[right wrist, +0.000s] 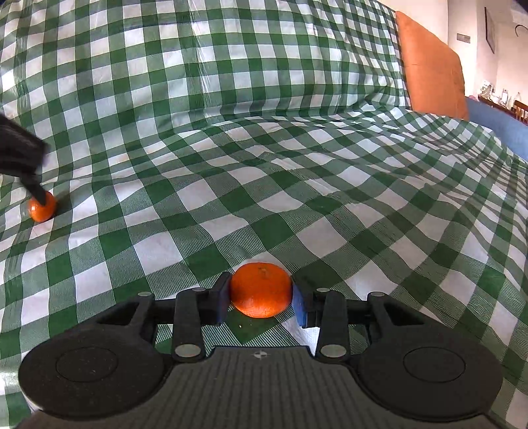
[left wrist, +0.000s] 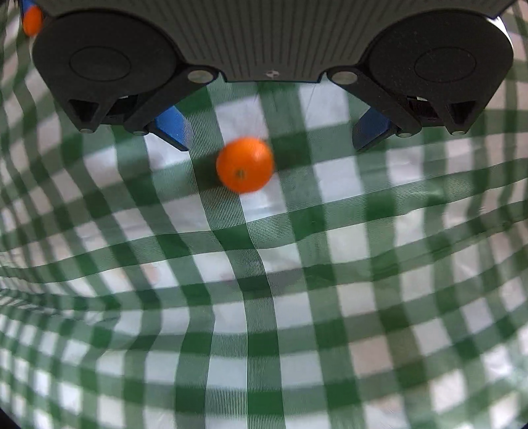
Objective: Organize fruits
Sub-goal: 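Grasp an orange with the right tool while the left tool grasps another orange, then carry both oranges toward the blue plate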
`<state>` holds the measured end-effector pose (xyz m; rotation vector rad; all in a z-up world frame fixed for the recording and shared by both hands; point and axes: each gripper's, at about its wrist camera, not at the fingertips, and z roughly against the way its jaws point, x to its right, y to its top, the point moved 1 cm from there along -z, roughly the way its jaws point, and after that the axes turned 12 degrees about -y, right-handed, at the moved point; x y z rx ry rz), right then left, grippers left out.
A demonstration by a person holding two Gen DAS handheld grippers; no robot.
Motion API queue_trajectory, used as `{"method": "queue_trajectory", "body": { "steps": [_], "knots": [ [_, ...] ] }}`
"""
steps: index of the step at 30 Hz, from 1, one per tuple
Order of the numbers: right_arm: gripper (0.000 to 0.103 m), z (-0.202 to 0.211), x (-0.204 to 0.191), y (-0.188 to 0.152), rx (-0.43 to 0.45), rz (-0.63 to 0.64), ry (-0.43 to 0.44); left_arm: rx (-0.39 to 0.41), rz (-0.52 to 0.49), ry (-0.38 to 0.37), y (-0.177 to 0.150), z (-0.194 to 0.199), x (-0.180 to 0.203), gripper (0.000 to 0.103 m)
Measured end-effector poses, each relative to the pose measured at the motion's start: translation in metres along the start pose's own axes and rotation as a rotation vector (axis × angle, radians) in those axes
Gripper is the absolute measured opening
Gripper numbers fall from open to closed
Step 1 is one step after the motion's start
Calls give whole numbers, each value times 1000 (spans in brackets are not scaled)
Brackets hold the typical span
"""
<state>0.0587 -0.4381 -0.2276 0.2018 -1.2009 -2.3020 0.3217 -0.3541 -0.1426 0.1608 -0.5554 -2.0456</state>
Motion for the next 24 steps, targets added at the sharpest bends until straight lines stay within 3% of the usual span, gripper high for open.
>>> {"method": "queue_trajectory", "body": {
  "steps": [2,7,8,9,10,15,17,21,24],
  "knots": [
    [40,2,4,0,2,-5,0,-23,1,30,7,-15,0,103],
    [40,3,4,6,4,-4,8,-6,43,19,13,-17,-1,99],
    [40,2,4,7,3,-5,8,-4,30,14,13,-15,0,79],
    [40,3,4,7,4,-3,10,-3,17,-26,14,-10,1,49],
    [40,3,5,7,4,-1,12,-13,9,-51,14,-5,3,40],
    [39,2,6,8,-2,-12,15,36,-53,-15,-1,37,9,39],
    [39,2,9,10,-6,-29,23,56,-51,-48,-19,69,5,39],
    [38,6,14,10,-5,-53,28,94,-44,-64,-75,152,-13,39],
    [38,14,16,5,-33,-51,40,87,25,-52,-130,210,-43,39]
  ]
}}
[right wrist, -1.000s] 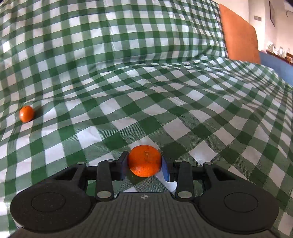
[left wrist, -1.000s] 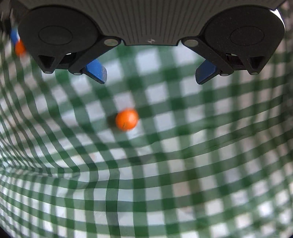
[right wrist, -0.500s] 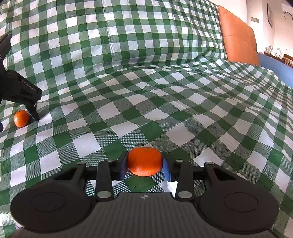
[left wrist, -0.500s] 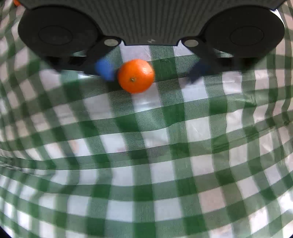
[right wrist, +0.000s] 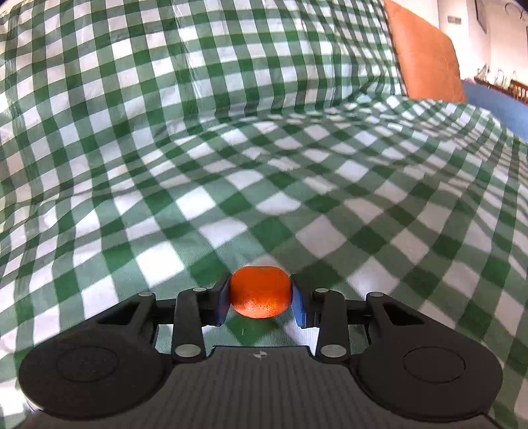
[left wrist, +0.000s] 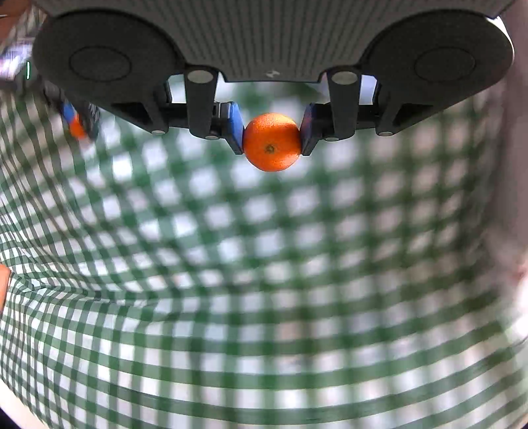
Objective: Organize fruits
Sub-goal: 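Carry both oranges toward the blue plate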
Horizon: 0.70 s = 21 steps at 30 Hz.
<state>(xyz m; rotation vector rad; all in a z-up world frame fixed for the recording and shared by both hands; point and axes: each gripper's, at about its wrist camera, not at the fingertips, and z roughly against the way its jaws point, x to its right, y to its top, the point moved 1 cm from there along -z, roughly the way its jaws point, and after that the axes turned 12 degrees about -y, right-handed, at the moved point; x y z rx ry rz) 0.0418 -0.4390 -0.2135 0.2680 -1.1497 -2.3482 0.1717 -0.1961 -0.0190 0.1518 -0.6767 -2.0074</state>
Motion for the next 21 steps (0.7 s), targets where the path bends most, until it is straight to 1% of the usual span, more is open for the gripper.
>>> {"method": "queue_trajectory", "body": {
  "steps": [3,5,8,10,12,13,16,18,21],
  "knots": [
    [38,25,9,-3,-34,19,20,-21,49,63,-55,53,-33,39],
    [38,53,18,1,-55,13,53,-34,64,119,-90,81,-50,39],
    [38,117,35,5,-16,32,171,-30,66,195,-139,122,-70,39],
    [38,175,45,-1,21,92,272,-28,60,231,-170,146,-76,39],
    [38,228,52,-10,36,153,378,-31,60,231,-196,166,-81,39],
    [38,248,54,-15,43,179,417,-29,62,226,-207,173,-82,39],
    [38,320,50,-34,54,259,551,-25,71,193,-238,193,-83,39],
    [38,357,44,-43,55,302,620,-18,64,169,-257,204,-81,39],
    [38,396,31,-54,32,368,704,12,45,150,-278,210,-74,39]
  ]
}}
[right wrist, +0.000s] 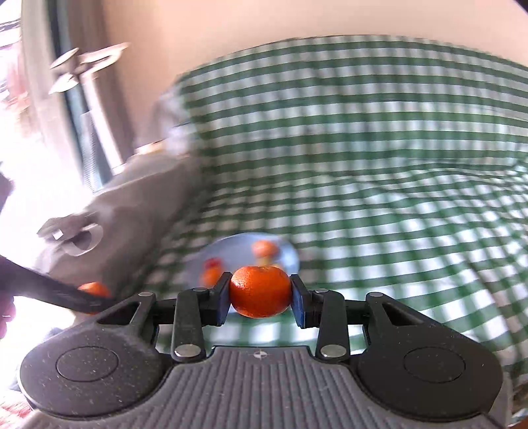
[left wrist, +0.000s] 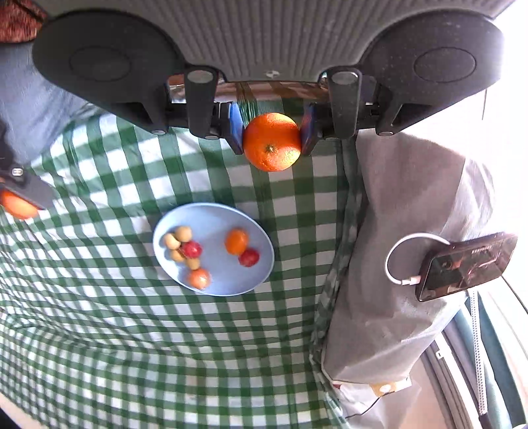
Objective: Organize fruits
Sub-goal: 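Carry both oranges toward the blue plate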
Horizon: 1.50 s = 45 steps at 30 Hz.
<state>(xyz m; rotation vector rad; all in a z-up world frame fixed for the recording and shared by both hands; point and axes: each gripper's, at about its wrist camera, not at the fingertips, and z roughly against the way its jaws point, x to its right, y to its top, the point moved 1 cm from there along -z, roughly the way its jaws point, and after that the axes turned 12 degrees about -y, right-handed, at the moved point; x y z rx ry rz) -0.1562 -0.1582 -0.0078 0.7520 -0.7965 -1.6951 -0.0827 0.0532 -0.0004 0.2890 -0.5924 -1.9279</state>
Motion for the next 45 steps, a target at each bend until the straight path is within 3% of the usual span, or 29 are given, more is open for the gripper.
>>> {"method": "queue_trajectory", "body": {
  "steps": [10,28,38,45],
  "knots": [
    [38,30,-49,-5,-16,143,-13,98,-5,-11,-16,21,-7,40],
    [38,27,-63,-7,-25,205,-53,113,19,-7,-16,21,-20,40],
    [38,14,-63,-5,-53,199,-61,103,7,6,-1,12,-22,40],
    [38,-14,-62,8,-48,207,-66,61,38,-4,40,-14,-26,40]
  ]
}}
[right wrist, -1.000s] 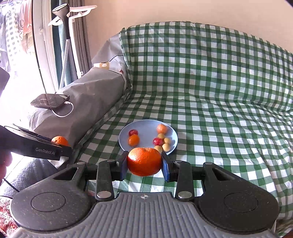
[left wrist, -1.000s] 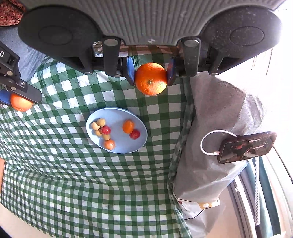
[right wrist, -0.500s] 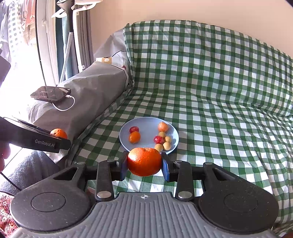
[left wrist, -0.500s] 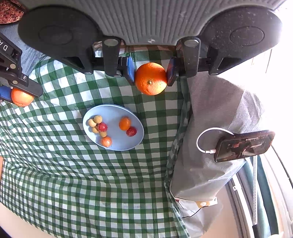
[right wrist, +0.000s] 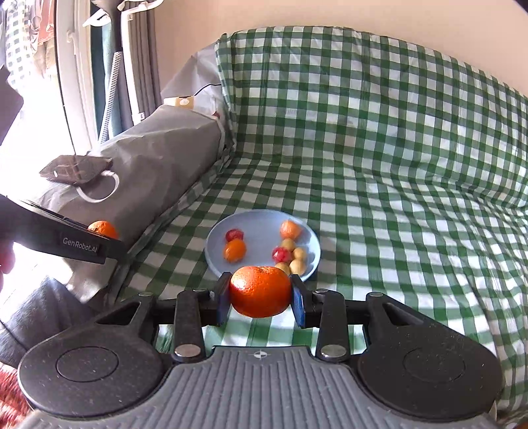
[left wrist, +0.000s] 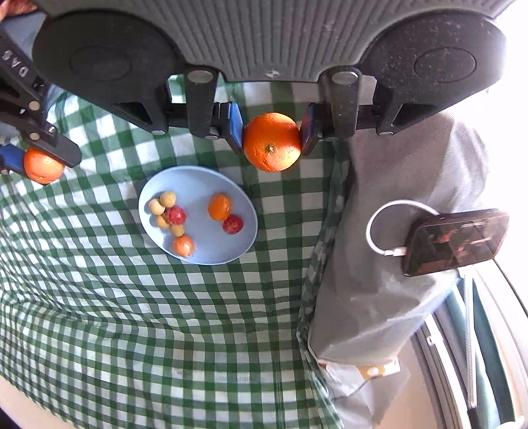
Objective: Organize fruits
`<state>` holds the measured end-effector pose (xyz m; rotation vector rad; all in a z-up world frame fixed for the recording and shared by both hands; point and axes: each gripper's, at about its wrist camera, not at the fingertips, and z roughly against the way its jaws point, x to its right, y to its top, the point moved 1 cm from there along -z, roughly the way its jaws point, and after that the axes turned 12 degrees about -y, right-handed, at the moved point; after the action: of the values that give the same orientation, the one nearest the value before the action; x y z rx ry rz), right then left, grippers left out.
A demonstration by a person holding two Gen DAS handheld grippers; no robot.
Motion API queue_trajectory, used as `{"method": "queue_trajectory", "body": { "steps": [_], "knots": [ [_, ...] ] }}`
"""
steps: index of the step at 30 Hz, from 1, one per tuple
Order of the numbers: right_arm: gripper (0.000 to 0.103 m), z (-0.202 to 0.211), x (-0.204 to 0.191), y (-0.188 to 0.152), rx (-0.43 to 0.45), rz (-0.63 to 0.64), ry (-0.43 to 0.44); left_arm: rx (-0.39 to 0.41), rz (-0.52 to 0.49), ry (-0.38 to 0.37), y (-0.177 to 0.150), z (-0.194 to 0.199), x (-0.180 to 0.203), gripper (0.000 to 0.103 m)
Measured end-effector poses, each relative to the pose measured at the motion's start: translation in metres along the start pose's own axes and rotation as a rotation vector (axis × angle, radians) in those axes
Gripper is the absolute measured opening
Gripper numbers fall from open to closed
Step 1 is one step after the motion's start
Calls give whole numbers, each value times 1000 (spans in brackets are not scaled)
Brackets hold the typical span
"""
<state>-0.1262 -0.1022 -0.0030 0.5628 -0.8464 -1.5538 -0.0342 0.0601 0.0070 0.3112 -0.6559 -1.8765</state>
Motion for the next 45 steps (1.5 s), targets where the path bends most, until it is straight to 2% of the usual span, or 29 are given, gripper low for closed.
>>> {"method": "queue_trajectory", "body": {
  "steps": [7,22,23,24,25,26,28,30,32,36,41,45],
  "knots": [
    [38,-50,2,22,8,4,-17,-33,7,4,37,-42,0,40],
    [38,-179,-6,33,-97,63,-12,-111,-27,10,88,-166,0,40],
    [38,-188,-8,32,-105,73,-13,-117,-40,-2,89,-173,0,48],
    [39,-197,-10,31,-115,82,-8,-118,-52,-9,90,-177,1,69],
    [39,-204,-11,29,-127,91,-1,-113,-60,-2,90,-178,2,82],
    [40,-210,-12,28,-139,95,5,-96,-67,16,92,-177,4,101],
    [55,-219,-12,28,-151,101,8,-51,-80,32,91,-168,6,103],
    [77,-217,-10,29,-151,94,1,-66,-87,39,90,-162,8,103],
    [88,-206,-5,30,-156,70,-7,-93,-75,43,86,-154,8,103],
    [96,-172,5,25,-193,29,-8,-104,-45,41,73,-126,9,103],
    [100,-121,5,10,-193,13,-11,-107,-10,28,50,-87,11,103],
    [102,-86,1,-1,-154,12,-32,-64,-14,77,30,-59,15,103]
  ]
}}
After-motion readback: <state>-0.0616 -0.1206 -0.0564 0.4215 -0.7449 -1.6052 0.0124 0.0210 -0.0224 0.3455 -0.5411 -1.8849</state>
